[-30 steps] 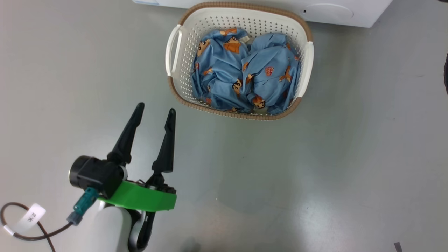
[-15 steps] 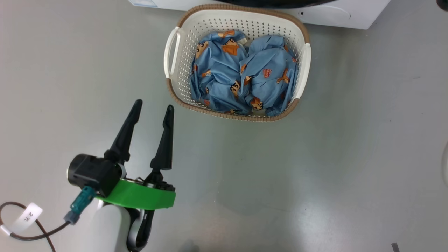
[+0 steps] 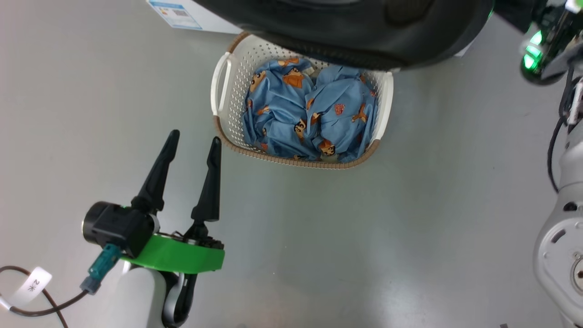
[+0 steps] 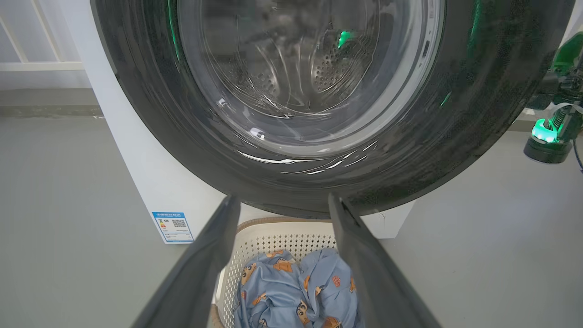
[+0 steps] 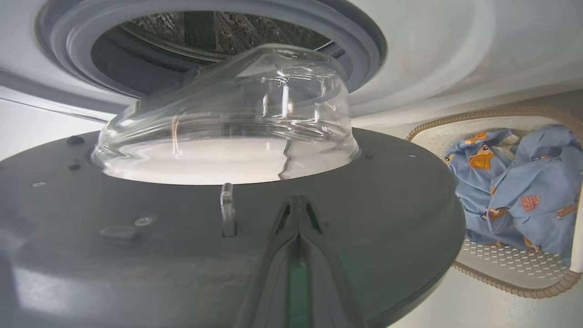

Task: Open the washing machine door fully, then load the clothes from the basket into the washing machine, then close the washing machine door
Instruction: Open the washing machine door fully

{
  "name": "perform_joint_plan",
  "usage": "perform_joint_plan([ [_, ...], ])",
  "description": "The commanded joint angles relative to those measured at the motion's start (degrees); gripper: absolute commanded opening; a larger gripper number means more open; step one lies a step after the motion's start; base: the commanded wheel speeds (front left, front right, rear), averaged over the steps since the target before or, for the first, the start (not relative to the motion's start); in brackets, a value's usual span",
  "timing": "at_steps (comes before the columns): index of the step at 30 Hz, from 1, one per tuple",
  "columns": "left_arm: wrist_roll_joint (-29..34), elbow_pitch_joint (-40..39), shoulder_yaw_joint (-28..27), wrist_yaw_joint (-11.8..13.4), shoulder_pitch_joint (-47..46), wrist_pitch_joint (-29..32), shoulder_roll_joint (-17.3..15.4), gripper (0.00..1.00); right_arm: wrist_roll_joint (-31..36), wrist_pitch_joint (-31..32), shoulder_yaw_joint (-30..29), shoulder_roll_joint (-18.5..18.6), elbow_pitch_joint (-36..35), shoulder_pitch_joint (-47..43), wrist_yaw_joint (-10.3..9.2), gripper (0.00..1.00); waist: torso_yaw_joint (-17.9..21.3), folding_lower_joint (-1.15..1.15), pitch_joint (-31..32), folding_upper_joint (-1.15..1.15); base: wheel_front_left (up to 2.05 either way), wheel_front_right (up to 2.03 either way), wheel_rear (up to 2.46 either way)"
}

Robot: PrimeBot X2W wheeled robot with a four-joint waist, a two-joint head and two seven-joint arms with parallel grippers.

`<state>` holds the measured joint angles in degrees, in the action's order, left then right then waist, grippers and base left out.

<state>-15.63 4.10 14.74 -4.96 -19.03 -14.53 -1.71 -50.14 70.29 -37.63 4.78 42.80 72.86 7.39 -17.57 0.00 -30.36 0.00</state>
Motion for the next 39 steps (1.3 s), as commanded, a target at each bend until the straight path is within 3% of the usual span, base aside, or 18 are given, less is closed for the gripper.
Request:
perform_joint_plan([
  [1, 0.63, -1.56, -2.25, -0.09, 0.88, -0.47, -1.17, 1.0, -1.64, 2.41, 1.15, -1.87, -1.35, -0.58, 0.1, 0.0, 0.2, 0.0, 0.59, 0.0, 0.0, 0.0, 0.0],
  [8, 1.11, -1.68, -2.92, -0.36, 1.66, -0.47, -1.17, 1.0, -9.59, 7.52, 6.25, -1.89, -1.23, -5.23, 0.1, 0.0, 0.56, 0.0, 2.11, 0.0, 0.0, 0.0, 0.0],
  [17, 1.7, -1.83, -3.65, -0.59, 2.54, -0.47, -1.17, 1.0, -18.8, 7.48, 16.63, -1.9, -2.68, -12.67, 0.1, 0.0, 0.82, 0.0, 3.89, 0.0, 0.0, 0.0, 0.0],
  [39, 1.53, -2.06, -5.09, -0.49, 4.6, -0.47, -1.17, 1.0, -40.68, -10.62, 52.76, -1.9, -11.55, -28.87, 0.1, 0.0, -0.28, 0.0, 7.15, 0.0, 0.0, 0.0, 0.0],
])
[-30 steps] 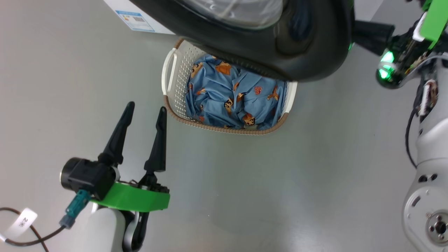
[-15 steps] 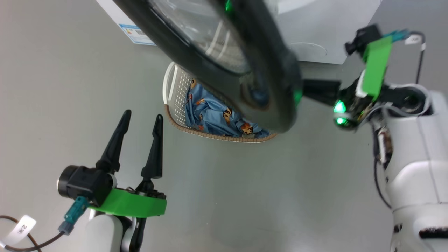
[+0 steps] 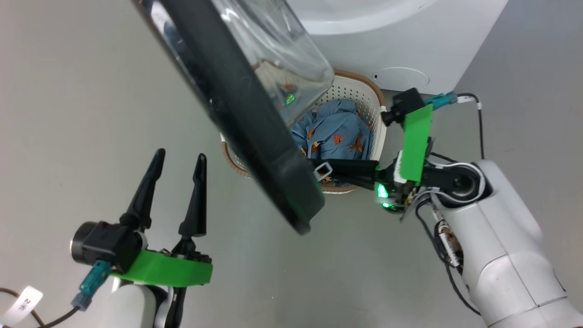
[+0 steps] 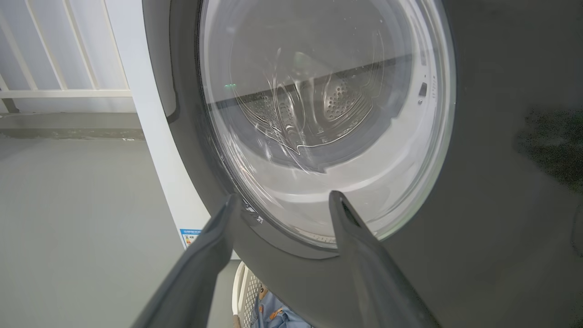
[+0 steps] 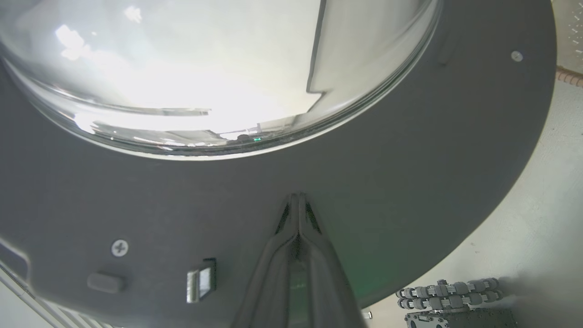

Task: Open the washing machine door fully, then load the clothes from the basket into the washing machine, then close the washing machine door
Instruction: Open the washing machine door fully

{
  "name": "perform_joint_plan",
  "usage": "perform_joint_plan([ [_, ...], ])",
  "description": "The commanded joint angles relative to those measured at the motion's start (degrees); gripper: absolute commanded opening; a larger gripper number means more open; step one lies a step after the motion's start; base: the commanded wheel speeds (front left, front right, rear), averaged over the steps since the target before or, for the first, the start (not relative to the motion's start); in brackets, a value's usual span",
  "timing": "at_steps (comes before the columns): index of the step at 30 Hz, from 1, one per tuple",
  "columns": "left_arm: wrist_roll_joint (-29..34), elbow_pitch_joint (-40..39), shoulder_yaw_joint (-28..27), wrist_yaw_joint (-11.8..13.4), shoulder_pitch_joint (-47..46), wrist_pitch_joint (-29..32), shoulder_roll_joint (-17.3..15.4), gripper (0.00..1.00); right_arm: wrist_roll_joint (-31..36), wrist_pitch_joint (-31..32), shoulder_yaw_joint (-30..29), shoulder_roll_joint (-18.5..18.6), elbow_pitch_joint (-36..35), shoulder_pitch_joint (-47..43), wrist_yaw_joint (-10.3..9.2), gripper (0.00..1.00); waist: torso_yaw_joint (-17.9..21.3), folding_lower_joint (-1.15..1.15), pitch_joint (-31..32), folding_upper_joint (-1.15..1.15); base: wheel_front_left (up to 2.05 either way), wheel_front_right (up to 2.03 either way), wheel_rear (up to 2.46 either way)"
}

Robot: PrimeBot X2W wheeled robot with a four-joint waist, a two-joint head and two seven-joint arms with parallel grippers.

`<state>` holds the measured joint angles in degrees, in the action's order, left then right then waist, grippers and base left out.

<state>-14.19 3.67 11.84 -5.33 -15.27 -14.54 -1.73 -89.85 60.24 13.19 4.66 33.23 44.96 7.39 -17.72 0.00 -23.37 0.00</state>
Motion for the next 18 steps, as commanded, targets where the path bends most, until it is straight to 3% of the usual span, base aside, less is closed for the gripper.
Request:
perform_joint_plan([
  [1, 0.15, -1.6, -2.36, -0.07, 0.95, -0.46, -1.15, 1.0, -1.84, -1.5, 3.23, -1.78, -2.26, -1.11, 0.1, 0.0, -0.16, 0.0, 0.26, 0.0, 0.0, 0.0, 0.0],
  [12, 0.2, -1.35, -3.8, 0.09, 1.37, -0.46, -1.15, 1.0, -9.15, -9.48, 16.49, -1.78, -2.35, -1.53, 0.1, 0.0, -0.19, 0.0, 1.64, 0.0, 0.0, 0.0, 0.0],
  [18, 0.37, -0.99, -4.6, 0.19, 2.16, -0.46, -1.15, 1.0, -11.04, -12.41, 19.34, -1.78, -1.4, -1.63, 0.1, 0.0, 0.35, 0.0, 3.2, 0.0, 0.0, 0.0, 0.0],
])
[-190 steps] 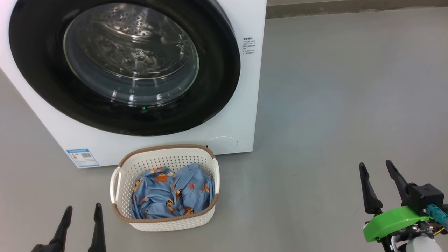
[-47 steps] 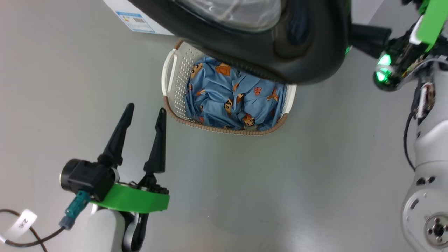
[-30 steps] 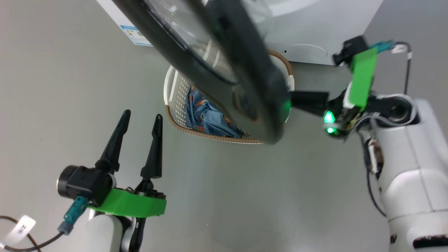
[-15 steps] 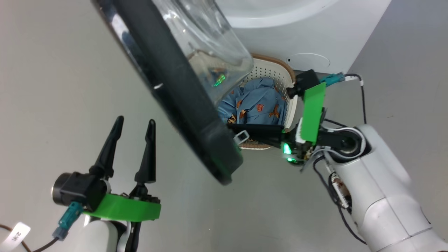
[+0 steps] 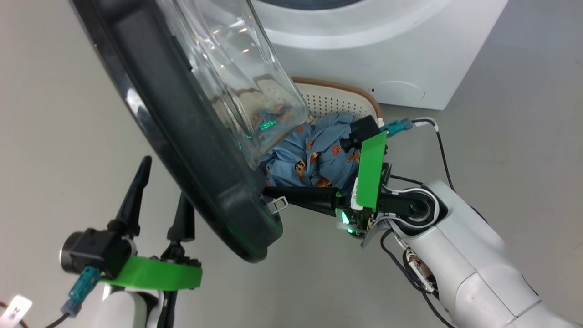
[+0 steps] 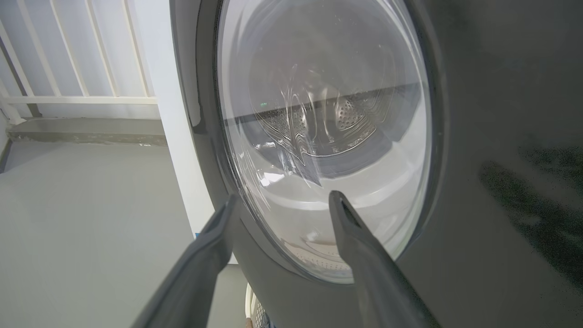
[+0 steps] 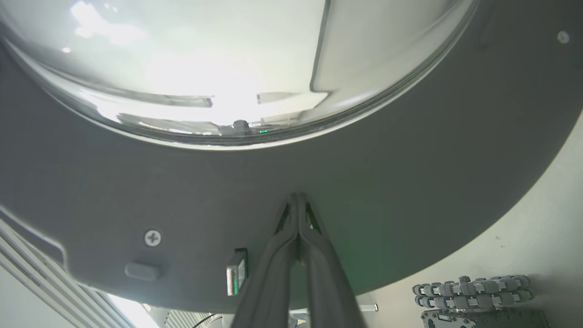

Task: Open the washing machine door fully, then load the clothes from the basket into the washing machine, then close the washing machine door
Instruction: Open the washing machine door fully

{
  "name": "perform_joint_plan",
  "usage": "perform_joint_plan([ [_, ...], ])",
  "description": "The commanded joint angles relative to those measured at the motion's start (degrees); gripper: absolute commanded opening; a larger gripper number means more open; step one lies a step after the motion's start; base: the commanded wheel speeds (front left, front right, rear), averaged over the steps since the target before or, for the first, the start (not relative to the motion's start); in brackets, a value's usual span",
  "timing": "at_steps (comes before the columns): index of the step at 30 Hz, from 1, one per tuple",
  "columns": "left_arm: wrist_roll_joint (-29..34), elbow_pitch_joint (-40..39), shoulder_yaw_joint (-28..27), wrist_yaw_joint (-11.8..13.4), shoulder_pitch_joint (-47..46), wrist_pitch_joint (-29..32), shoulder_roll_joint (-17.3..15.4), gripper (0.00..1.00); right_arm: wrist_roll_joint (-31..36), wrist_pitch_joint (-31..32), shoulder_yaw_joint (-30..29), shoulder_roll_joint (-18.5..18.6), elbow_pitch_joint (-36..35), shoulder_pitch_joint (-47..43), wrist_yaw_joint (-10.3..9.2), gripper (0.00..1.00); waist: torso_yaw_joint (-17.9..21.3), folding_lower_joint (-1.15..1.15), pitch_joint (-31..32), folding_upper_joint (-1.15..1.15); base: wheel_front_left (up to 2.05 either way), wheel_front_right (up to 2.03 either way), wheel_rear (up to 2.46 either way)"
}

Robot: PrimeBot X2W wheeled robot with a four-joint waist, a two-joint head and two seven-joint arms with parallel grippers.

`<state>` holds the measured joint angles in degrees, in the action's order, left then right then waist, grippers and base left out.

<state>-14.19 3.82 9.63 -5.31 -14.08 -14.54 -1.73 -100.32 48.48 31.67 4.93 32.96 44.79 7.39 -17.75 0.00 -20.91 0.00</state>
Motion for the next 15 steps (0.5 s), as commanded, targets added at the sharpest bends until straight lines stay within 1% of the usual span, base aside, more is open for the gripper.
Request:
perform_joint_plan([
  [1, 0.48, -1.04, -2.68, 0.15, 1.21, -0.46, -1.15, 1.0, -0.71, -1.04, 0.78, -2.0, -0.96, -1.67, 0.1, 0.0, 0.61, 0.0, 1.15, 0.0, 0.0, 0.0, 0.0],
  [6, 1.11, -0.51, -4.12, -0.05, 2.54, -0.46, -1.15, 1.0, -1.86, -2.69, -0.5, -1.01, -0.99, -3.46, 0.1, 0.0, 1.86, 0.0, 3.45, 0.0, 0.0, 0.0, 0.0],
  [15, 3.11, 0.16, -9.1, -0.89, 7.14, -0.46, -1.15, 1.0, -3.8, -5.22, -2.32, 1.44, -2.15, -9.65, 0.1, 0.0, 6.16, 0.0, 9.52, 0.0, 0.0, 0.0, 0.0],
])
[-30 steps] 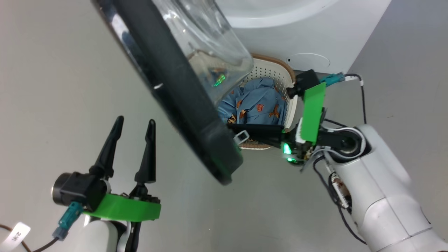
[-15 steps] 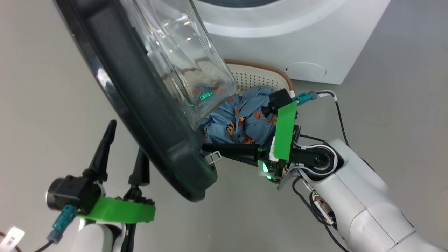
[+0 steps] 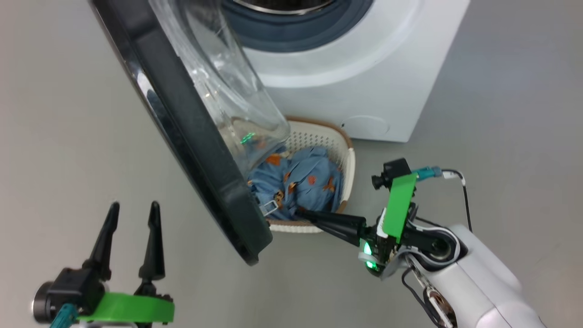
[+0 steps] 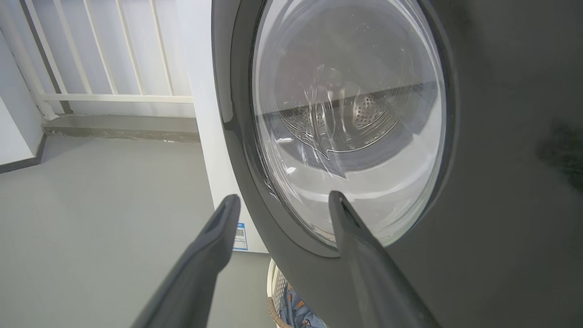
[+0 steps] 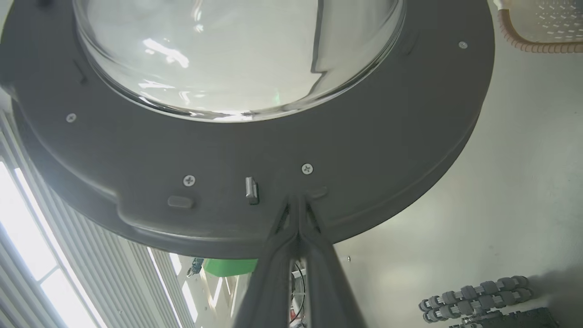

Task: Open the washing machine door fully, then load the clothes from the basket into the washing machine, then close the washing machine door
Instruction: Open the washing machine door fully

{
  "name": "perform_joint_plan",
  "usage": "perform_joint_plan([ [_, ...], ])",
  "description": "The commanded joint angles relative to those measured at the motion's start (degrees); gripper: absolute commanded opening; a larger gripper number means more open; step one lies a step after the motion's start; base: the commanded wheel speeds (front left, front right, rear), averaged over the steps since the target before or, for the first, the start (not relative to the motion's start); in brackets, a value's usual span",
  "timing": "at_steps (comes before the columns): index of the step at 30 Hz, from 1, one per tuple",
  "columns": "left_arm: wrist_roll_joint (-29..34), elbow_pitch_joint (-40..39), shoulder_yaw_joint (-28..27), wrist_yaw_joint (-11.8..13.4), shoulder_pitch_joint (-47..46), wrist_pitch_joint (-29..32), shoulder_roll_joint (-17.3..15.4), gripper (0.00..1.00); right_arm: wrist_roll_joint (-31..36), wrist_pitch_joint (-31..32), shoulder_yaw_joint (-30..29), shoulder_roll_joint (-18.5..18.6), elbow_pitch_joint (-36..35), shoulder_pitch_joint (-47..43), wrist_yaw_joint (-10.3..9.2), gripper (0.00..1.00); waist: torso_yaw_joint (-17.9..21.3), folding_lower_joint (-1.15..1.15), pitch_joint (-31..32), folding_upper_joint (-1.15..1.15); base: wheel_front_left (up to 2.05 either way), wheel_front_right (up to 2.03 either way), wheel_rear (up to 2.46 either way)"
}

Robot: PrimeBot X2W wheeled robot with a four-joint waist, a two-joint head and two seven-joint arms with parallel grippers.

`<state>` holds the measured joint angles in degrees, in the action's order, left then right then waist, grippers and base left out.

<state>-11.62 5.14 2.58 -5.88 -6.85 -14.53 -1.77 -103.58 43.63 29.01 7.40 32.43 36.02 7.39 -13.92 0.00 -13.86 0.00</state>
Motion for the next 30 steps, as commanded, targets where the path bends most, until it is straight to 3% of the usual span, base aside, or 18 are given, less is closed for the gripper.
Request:
perform_joint_plan([
  [1, 0.74, -1.16, -2.5, -0.43, 0.42, -0.47, -1.1, 1.0, -0.79, -0.56, 0.19, -0.86, -1.86, -1.52, 0.1, 0.0, 2.78, 0.0, 3.06, 0.0, 0.0, 0.0, 0.0],
  [22, 2.2, -2.36, -6.8, -1.46, 8.33, -0.47, -1.1, 1.0, -2.82, -7.22, -2.48, 1.44, -11.76, -14.02, 0.1, 0.0, 9.35, 0.0, 11.68, 0.0, 0.0, 0.0, 0.0],
  [23, 2.14, -2.44, -6.9, -1.47, 8.54, -0.47, -1.1, 1.0, -2.68, -7.95, -2.8, 1.56, -12.23, -14.4, 0.1, 0.11, 9.58, 0.0, 11.79, 0.0, 0.0, 0.0, 0.0],
  [25, 2.03, -2.58, -7.13, -1.48, 8.96, -0.47, -1.1, 1.0, -2.44, -9.14, -3.33, 1.82, -13.09, -15.13, 0.1, 0.42, 10.05, 0.0, 12.04, 0.0, 0.0, 0.0, 0.0],
  [26, 1.98, -2.64, -7.26, -1.49, 9.18, -0.47, -1.1, 1.0, -2.2, -9.79, -3.56, 1.95, -13.48, -15.44, 0.1, 0.62, 10.35, 0.0, 12.19, 0.0, 0.0, 0.0, 0.0],
  [27, 1.94, -2.69, -7.34, -1.49, 9.41, -0.47, -1.1, 1.0, -1.85, -10.58, -3.86, 2.11, -13.99, -15.71, 0.1, 0.96, 10.56, 0.0, 12.29, 0.0, 0.0, 0.0, 0.0],
  [30, 1.78, -2.84, -7.65, -1.5, 9.95, -0.47, -1.1, 1.0, -0.41, -14.11, -5.29, 2.43, -15.25, -16.31, 0.1, 1.0, 11.32, 0.0, 12.57, 0.0, 0.0, 0.0, 0.0],
])
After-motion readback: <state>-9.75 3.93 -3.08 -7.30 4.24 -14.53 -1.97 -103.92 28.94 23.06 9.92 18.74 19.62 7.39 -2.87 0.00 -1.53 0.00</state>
